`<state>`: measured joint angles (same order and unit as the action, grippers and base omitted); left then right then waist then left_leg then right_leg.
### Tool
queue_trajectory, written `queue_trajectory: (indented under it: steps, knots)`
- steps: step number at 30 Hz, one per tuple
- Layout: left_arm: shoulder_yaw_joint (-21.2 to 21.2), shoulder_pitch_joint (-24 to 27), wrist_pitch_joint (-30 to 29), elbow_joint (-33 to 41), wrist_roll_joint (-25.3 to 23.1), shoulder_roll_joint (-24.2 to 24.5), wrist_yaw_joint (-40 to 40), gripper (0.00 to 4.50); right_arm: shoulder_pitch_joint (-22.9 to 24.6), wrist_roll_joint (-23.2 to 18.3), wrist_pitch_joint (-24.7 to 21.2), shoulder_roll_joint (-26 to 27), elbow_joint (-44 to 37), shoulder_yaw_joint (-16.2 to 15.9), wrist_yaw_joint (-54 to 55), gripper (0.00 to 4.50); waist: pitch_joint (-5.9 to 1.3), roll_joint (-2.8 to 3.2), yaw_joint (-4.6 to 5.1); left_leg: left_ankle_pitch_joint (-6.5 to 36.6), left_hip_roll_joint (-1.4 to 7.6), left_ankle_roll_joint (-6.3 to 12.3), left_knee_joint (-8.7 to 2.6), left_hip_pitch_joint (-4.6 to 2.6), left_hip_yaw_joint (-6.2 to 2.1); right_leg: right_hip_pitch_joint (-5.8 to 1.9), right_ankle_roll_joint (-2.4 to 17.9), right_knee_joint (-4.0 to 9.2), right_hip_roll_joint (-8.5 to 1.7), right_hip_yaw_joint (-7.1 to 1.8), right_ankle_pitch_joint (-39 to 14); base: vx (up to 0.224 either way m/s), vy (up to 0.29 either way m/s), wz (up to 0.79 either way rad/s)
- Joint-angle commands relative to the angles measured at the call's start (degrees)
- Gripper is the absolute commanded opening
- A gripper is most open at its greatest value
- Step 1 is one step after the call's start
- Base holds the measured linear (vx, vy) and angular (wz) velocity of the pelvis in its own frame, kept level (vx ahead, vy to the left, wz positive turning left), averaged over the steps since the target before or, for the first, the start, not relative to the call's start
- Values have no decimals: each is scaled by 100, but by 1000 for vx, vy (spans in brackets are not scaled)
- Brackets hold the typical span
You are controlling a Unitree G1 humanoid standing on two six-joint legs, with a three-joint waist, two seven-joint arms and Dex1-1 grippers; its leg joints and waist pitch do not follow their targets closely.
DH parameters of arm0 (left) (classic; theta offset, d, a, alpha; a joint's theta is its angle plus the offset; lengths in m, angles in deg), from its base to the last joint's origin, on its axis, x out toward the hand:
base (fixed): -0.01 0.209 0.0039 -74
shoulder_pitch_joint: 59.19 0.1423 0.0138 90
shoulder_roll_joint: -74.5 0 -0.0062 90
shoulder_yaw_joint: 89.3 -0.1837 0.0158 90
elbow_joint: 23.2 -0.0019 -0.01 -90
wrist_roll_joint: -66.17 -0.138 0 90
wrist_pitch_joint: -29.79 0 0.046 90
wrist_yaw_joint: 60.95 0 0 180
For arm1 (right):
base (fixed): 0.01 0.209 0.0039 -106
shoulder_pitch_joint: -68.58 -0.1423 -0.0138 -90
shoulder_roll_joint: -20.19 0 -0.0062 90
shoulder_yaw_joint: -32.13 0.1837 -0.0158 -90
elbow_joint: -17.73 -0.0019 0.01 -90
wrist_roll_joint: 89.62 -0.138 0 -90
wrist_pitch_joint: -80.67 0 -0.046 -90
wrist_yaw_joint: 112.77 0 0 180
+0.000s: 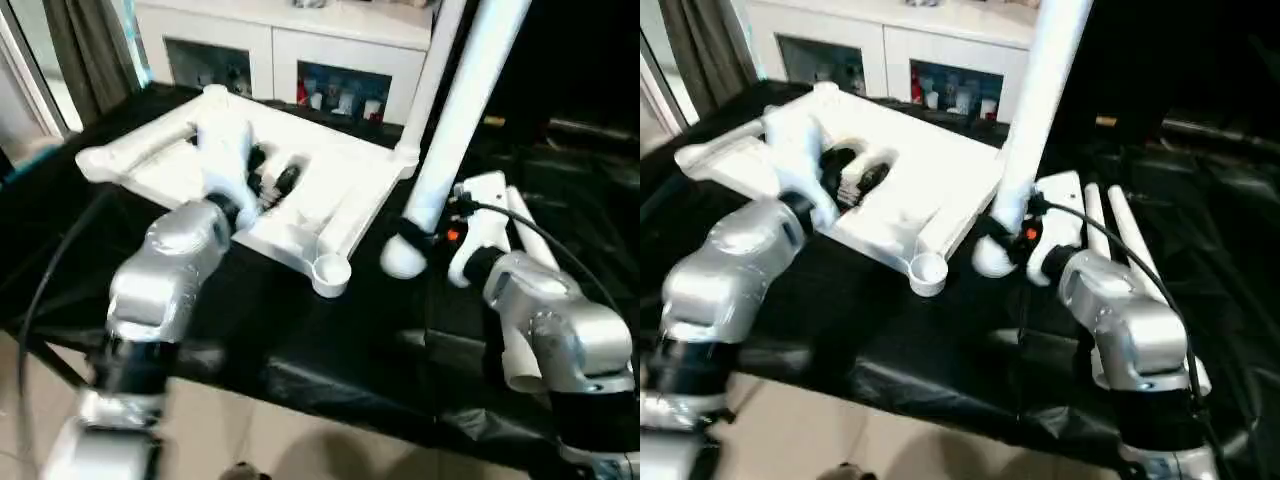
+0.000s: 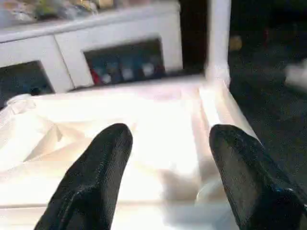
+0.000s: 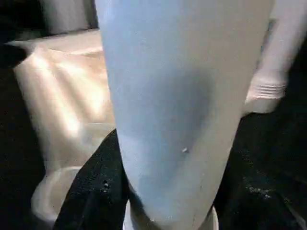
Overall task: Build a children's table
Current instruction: Pick table leg
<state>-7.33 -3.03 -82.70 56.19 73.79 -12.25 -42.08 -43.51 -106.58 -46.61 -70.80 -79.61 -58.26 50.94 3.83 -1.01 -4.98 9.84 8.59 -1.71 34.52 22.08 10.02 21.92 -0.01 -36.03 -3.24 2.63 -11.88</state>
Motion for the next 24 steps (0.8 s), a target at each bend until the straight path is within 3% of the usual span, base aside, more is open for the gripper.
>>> queue_trajectory:
  steps: [1,3,6,10,13,18,20,24]
  knots:
    - [-78,-205,350,-375,-64,-78,255,312,-27,15,108,138,72,160,250,191,-441,60,26,876,386,-330,-400,-129,-178,-224,806,442,-490,-306,-671,0,0,0]
    - [62,-231,492,-574,-92,-175,9,312,29,137,192,167,93,214,428,191,-453,44,31,863,411,-302,-393,-144,-175,-223,1006,404,-497,-303,-429,0,0,0]
    - [252,-38,379,-380,-195,-239,-517,312,108,85,110,310,-116,369,579,191,-454,89,55,877,432,-251,-395,-136,-179,-242,1149,364,-501,-300,-158,0,0,0]
    - [634,491,910,24,-259,-420,-1080,312,471,553,471,339,-334,-124,673,191,-450,80,72,860,419,-131,-378,-118,-166,-263,1187,384,-500,-304,-97,0,0,0]
    - [821,1087,790,622,-315,-502,-1327,312,773,789,733,477,-413,-457,795,191,-404,83,138,1219,447,-172,-421,-104,-182,-242,1139,446,-516,-300,-655,0,0,0]
    - [889,1642,633,1311,-273,-634,-1425,312,820,553,830,749,-398,-275,834,191,-359,95,198,1831,449,-255,-458,-151,-210,-157,932,525,-488,-313,-1526,0,0,0]
    - [848,1750,639,1483,-221,-700,-1442,312,776,475,833,822,-379,-133,845,191,-353,68,180,1928,449,-258,-451,-181,-200,-117,887,553,-486,-321,-1643,0,0,0]
    - [760,1830,703,1630,-301,-756,-1467,312,694,591,1032,725,-247,-200,727,191,-350,69,170,1865,434,-300,-467,-139,-216,-129,721,546,-486,-318,-1675,0,0,0]
